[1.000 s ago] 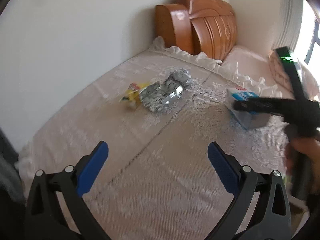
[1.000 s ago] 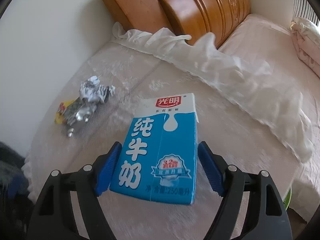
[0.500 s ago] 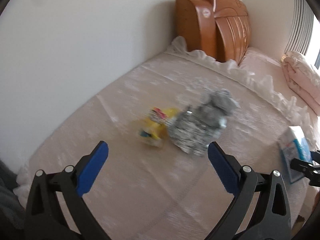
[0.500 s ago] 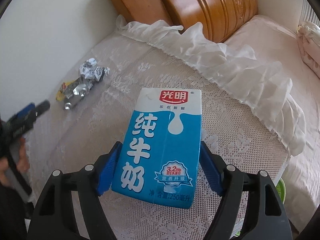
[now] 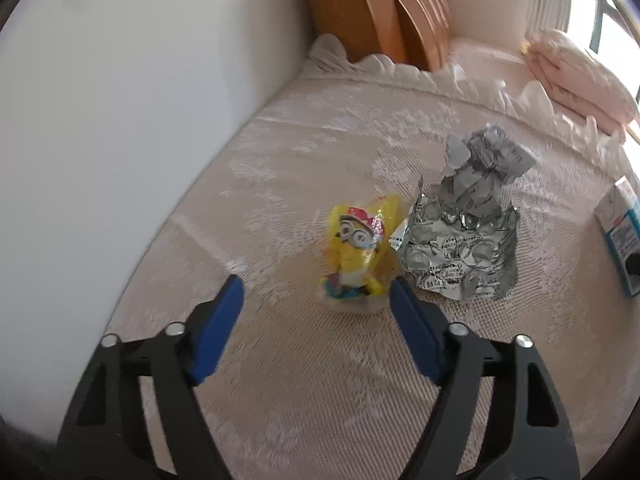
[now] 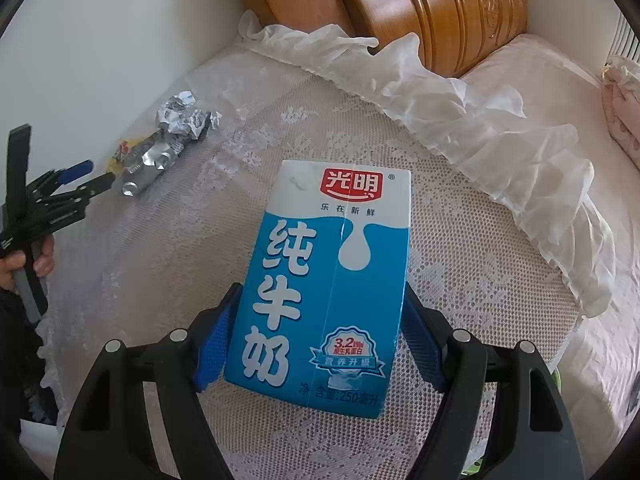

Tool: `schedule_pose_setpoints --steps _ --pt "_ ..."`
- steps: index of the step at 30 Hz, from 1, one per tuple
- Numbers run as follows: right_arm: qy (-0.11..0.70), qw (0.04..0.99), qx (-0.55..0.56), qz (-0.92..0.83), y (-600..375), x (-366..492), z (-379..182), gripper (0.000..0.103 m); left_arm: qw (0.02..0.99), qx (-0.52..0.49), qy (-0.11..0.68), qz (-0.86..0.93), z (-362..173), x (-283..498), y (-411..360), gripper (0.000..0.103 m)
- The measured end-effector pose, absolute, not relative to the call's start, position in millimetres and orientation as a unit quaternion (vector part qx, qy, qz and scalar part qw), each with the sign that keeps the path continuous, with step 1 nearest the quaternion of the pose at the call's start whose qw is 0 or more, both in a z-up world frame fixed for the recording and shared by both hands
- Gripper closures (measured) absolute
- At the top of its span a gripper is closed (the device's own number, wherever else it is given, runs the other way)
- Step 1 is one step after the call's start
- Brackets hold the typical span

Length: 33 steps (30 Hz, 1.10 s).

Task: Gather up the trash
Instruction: 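Grasp the blue-white milk carton with the right tool while the left tool grasps the yellow Minion wrapper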

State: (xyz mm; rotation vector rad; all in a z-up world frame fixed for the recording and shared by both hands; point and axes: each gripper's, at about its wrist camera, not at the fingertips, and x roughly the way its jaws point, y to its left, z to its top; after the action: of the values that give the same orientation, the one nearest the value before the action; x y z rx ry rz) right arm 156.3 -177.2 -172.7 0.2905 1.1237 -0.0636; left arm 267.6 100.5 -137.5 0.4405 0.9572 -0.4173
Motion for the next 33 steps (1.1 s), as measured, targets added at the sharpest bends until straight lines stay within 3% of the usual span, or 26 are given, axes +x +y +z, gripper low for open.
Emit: schedule_pose_setpoints --steps 10,12,15,23,31,33 --pt "0.536 0.832 0.131 -0.053 -173.2 159.4 -172.8 0.026 0.837 0.197 0.453 -0.235 -150.9 286.4 87.1 0.049" --pt "0.536 0.832 0.131 -0.055 -174.4 159.5 -173.0 0.026 0.837 0.188 0.455 -0.239 -153.2 289.1 84.4 0.06" --pt "0.537 0.832 0.129 -0.057 -173.6 161.2 -173.6 0.026 0.841 0.17 0.46 -0.229 -155.2 290.6 85.6 0.063" --pt "0.538 0.829 0.142 -0.06 -172.3 158.9 -172.1 0.013 0.854 0.118 0.472 -0.185 -149.0 285.4 98.8 0.076" --pt "0.528 0.834 0.141 -0.08 -172.5 156.2 -167.4 0.013 0.871 0.078 0.46 -0.152 -130.9 267.2 116.0 0.077" --pt "0.528 0.834 0.133 -0.086 -170.9 157.2 -167.6 0.023 0.873 0.072 0.46 -0.145 -124.5 258.7 118.6 0.077"
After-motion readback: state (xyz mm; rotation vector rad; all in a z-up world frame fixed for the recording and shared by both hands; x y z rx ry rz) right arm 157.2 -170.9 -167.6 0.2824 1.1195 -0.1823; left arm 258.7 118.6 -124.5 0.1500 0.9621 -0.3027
